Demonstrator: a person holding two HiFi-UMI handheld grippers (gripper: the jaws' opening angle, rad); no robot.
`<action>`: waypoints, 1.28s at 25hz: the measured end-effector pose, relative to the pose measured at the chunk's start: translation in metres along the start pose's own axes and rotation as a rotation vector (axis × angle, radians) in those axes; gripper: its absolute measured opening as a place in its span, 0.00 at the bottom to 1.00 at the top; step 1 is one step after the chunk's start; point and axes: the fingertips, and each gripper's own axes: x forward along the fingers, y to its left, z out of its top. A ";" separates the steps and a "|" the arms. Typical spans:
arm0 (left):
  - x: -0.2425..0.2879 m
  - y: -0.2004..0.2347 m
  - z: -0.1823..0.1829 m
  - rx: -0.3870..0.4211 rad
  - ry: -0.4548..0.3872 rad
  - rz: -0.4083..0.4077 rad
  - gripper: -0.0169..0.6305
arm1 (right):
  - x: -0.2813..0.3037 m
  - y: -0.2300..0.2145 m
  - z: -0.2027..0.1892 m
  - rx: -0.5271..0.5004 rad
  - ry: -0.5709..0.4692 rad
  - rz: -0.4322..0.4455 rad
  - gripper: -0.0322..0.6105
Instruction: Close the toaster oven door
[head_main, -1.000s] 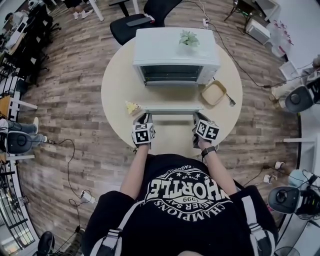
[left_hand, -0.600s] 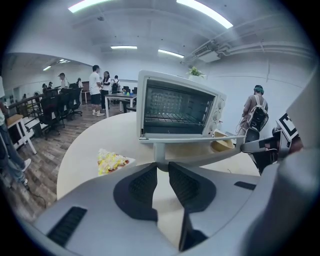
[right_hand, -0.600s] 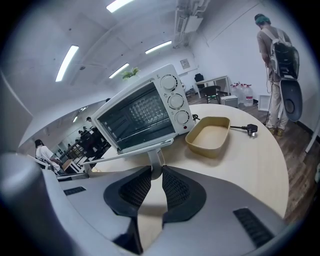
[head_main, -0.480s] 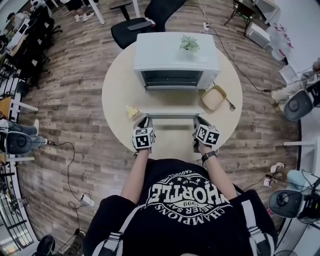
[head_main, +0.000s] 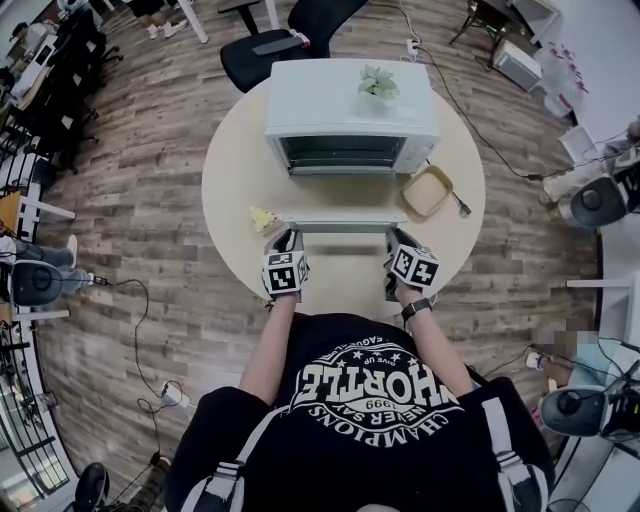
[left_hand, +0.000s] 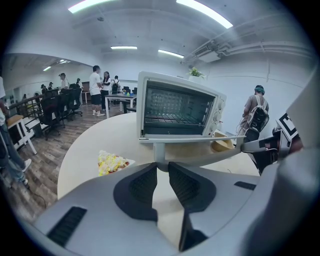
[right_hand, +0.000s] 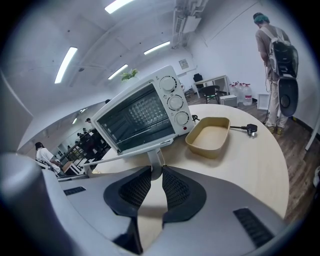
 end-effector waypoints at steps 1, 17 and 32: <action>0.000 0.000 0.000 -0.005 -0.001 -0.001 0.17 | -0.001 0.000 0.000 -0.003 -0.002 0.000 0.19; -0.004 0.000 0.009 -0.028 -0.035 -0.009 0.17 | -0.004 0.005 0.010 -0.008 -0.029 0.002 0.19; -0.005 0.000 0.024 -0.057 -0.072 -0.022 0.16 | -0.004 0.010 0.024 -0.028 -0.054 0.003 0.20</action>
